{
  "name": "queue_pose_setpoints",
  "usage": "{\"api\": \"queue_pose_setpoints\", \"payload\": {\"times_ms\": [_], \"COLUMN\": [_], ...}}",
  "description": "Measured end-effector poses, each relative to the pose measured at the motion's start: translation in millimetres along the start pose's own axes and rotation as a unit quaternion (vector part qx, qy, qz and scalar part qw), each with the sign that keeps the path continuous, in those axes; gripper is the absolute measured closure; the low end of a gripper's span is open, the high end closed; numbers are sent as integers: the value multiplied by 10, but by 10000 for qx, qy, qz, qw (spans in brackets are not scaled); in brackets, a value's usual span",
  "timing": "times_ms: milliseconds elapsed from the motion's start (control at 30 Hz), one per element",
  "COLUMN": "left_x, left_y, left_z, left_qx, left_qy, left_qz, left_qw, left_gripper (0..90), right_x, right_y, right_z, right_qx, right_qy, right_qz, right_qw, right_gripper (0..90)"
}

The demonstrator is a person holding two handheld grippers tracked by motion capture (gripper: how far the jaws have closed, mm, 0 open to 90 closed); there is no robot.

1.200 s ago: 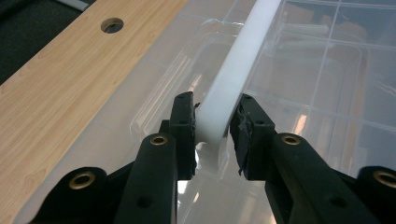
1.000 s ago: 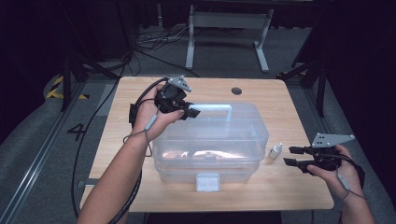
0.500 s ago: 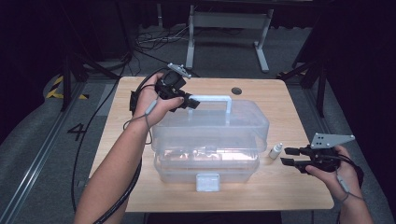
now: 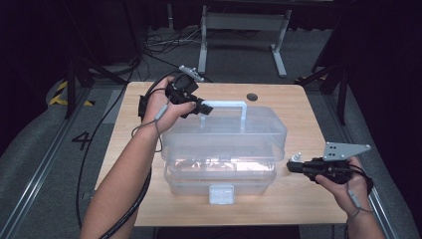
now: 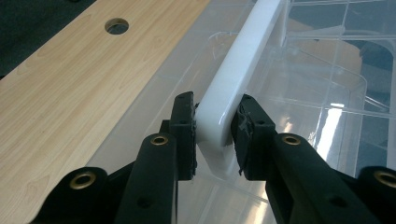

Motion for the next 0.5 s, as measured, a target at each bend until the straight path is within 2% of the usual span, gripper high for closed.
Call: {"api": "queue_pose_setpoints", "payload": {"times_ms": [200,333,500], "left_x": [14,14,9], "left_y": [1,0,0], "left_z": [2,0,-4], "left_qx": [0,-4,3], "left_qy": [13,13,16], "left_qz": [-64,-67,-84], "left_qw": [10000,10000,10000], "left_gripper": [716,716,716], "right_x": [41,56,40], "right_y": [-145,-177,-210], "right_z": [45,74,94], "right_qx": [-241,-352,-475], "right_qy": [-159,-204,-273], "right_qz": [73,100,24], "right_qw": [9996,9991,9985], "right_gripper": [900,900,900]}}
Point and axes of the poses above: each handheld gripper's, and its own axes: y roughly backward along the jaws, z roughly out of its top, x roughly to its left, the point moved 7 cm from there along -y, roughly forward along the jaws, and after that the axes turned 11 degrees about -z, right-handed, at the moved point
